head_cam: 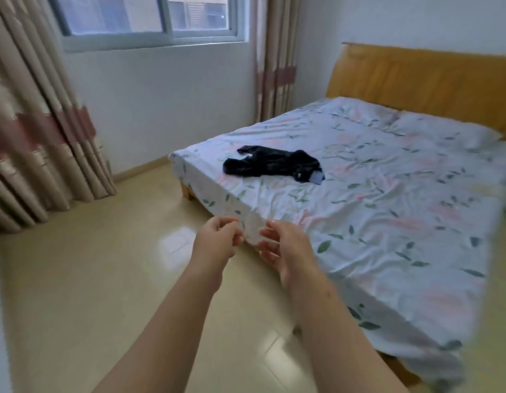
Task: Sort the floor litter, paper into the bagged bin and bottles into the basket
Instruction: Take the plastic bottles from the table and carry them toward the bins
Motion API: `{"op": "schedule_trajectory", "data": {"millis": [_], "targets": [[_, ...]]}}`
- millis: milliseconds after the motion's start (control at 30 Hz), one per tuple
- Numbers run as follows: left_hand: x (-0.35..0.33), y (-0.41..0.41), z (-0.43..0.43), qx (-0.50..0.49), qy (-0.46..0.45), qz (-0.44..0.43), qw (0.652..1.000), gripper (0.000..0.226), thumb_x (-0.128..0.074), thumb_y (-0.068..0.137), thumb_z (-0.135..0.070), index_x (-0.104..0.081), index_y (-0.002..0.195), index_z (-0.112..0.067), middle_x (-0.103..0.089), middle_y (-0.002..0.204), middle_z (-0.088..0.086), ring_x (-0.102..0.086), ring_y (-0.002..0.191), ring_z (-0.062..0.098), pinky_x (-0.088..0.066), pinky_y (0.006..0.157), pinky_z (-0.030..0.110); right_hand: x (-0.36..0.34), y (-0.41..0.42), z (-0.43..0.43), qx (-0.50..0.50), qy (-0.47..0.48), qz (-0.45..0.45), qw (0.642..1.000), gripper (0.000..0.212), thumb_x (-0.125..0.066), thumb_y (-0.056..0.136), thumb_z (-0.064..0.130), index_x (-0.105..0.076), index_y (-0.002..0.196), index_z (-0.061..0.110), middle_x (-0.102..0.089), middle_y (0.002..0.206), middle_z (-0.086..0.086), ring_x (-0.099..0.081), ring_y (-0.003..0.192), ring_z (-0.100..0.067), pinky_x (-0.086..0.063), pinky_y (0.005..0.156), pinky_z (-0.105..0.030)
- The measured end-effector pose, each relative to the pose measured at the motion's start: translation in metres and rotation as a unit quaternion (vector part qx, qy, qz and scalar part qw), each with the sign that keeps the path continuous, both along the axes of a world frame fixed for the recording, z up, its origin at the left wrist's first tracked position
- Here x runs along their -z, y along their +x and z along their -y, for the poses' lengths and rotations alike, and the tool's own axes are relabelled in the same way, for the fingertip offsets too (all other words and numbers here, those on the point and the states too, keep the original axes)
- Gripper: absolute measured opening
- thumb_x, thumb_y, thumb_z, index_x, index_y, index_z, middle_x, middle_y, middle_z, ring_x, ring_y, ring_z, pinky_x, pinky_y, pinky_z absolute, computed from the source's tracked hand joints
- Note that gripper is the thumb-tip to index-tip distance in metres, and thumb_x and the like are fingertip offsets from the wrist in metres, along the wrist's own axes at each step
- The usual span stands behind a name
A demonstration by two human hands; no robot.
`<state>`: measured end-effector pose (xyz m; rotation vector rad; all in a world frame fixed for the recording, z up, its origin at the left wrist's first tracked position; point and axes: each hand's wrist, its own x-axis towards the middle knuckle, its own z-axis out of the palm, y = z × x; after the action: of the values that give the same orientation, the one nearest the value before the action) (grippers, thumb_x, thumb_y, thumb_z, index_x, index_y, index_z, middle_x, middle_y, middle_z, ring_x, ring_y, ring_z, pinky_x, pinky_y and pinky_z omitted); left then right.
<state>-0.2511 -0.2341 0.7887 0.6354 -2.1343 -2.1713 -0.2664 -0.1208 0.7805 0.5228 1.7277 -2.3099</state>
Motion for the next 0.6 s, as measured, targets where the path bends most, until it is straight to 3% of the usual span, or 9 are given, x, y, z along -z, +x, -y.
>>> {"op": "schedule_trajectory", "data": {"millis": [167, 400, 600], "targets": [[-0.007, -0.017, -0.182, 0.131, 0.02, -0.016, 0.991, 0.014, -0.048, 0.095, -0.014, -0.06, 0.103, -0.015, -0.065, 0.093, 0.005, -0.062, 0.084, 0.016, -0.051, 0.081, 0.032, -0.007, 0.018, -0.174, 0.101, 0.026, 0.001, 0.995, 0.016, -0.047, 0.095, 0.019, -0.058, 0.103, 0.011, -0.062, 0.09, -0.005, -0.057, 0.076, -0.018, -0.047, 0.071, -0.03], [-0.005, -0.02, -0.435, 0.261, 0.08, 0.007, 0.962, 0.013, -0.047, 0.097, -0.014, -0.059, 0.098, -0.016, -0.064, 0.093, 0.004, -0.063, 0.083, 0.016, -0.05, 0.079, 0.032, -0.014, 0.047, -0.411, 0.246, 0.075, -0.001, 0.966, 0.008, -0.05, 0.093, 0.018, -0.055, 0.086, 0.016, -0.06, 0.083, -0.001, -0.055, 0.068, -0.015, -0.044, 0.063, -0.025], [0.003, -0.011, -0.584, 0.362, 0.066, 0.036, 0.929, 0.013, -0.049, 0.094, -0.012, -0.06, 0.092, -0.018, -0.063, 0.089, 0.003, -0.062, 0.082, 0.018, -0.051, 0.083, 0.035, 0.009, 0.076, -0.553, 0.355, 0.071, 0.045, 0.931, 0.01, -0.052, 0.091, 0.016, -0.054, 0.081, 0.016, -0.058, 0.079, 0.0, -0.053, 0.063, -0.014, -0.042, 0.058, -0.024]]}}
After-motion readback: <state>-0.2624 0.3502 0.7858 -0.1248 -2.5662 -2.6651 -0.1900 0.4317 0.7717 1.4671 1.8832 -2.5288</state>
